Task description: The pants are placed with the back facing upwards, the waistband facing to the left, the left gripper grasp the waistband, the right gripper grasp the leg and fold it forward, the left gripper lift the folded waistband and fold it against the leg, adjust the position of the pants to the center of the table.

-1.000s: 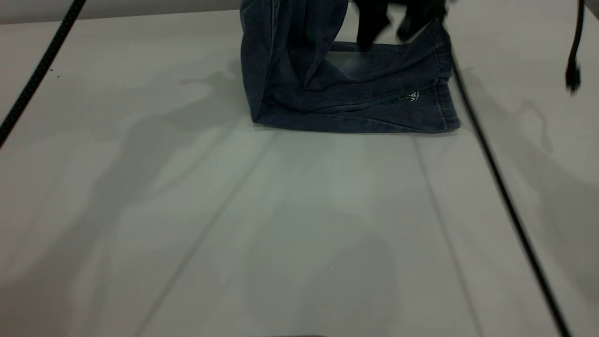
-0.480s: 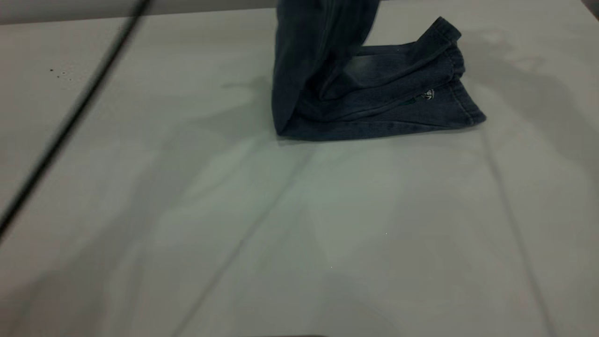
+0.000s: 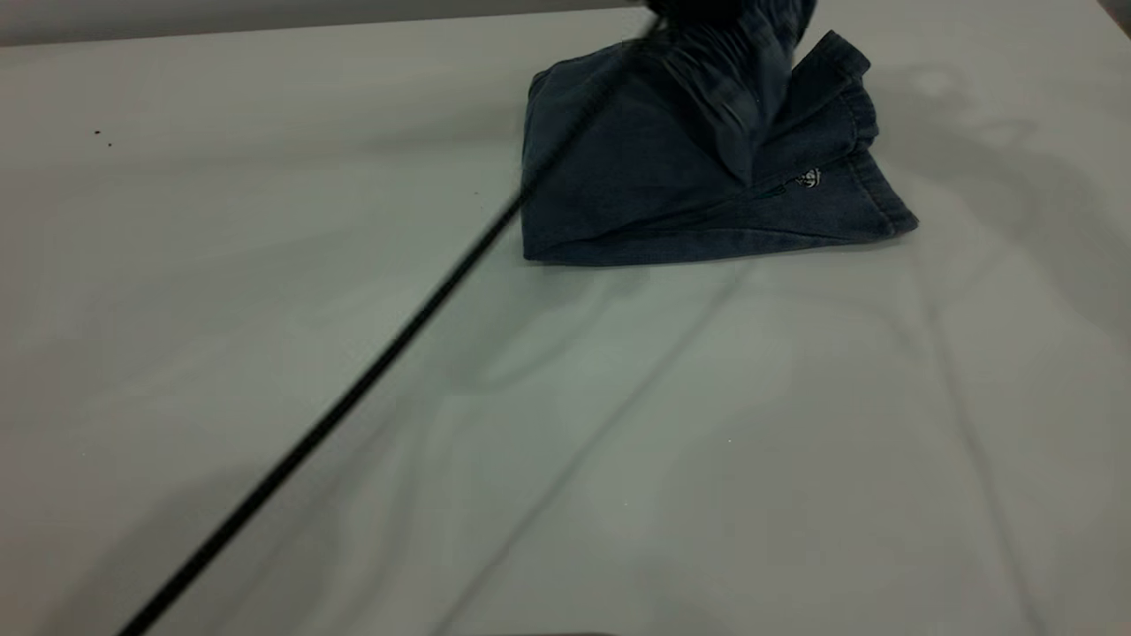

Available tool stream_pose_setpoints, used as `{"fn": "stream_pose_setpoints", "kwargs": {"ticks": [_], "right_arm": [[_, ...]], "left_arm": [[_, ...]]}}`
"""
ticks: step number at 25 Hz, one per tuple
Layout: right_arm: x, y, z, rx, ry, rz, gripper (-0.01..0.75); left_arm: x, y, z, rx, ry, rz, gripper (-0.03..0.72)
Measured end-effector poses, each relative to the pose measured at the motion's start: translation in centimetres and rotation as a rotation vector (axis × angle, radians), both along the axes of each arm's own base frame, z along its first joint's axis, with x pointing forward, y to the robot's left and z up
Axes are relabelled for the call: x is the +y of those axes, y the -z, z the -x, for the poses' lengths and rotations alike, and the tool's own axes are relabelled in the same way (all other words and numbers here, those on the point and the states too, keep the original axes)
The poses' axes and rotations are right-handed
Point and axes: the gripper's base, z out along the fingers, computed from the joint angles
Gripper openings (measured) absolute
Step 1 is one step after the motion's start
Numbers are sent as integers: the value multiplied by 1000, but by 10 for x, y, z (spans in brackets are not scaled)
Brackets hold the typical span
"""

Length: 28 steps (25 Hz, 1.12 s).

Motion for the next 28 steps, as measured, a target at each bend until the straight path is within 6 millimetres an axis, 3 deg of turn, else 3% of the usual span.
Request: {"fn": "stream_pose_setpoints", "kwargs": {"ticks": [2, 6, 10, 14, 16, 22, 28], "right_arm": [[0, 0, 1, 7, -3, -4, 495], [1, 1, 2, 23, -10, -5, 495], [1, 2, 3, 35, -15, -4, 495], [1, 2, 3, 38, -17, -3, 495], [1, 2, 3, 38, -17, -4, 495], [1, 2, 3, 40, -18, -4, 495], [1, 2, 3, 42, -18, -8, 495]], "left_arm": [[-8, 3, 4, -18, 4, -3, 157], [-14, 1, 8, -38, 6, -1, 333], [-13, -21, 12, -28, 41, 22, 494], [-2, -59, 19, 13, 114, 53, 540], [6, -68, 20, 47, 153, 44, 542], [24, -39, 11, 63, 227, -133, 542], [24, 21, -2, 26, 240, -248, 542]]}}
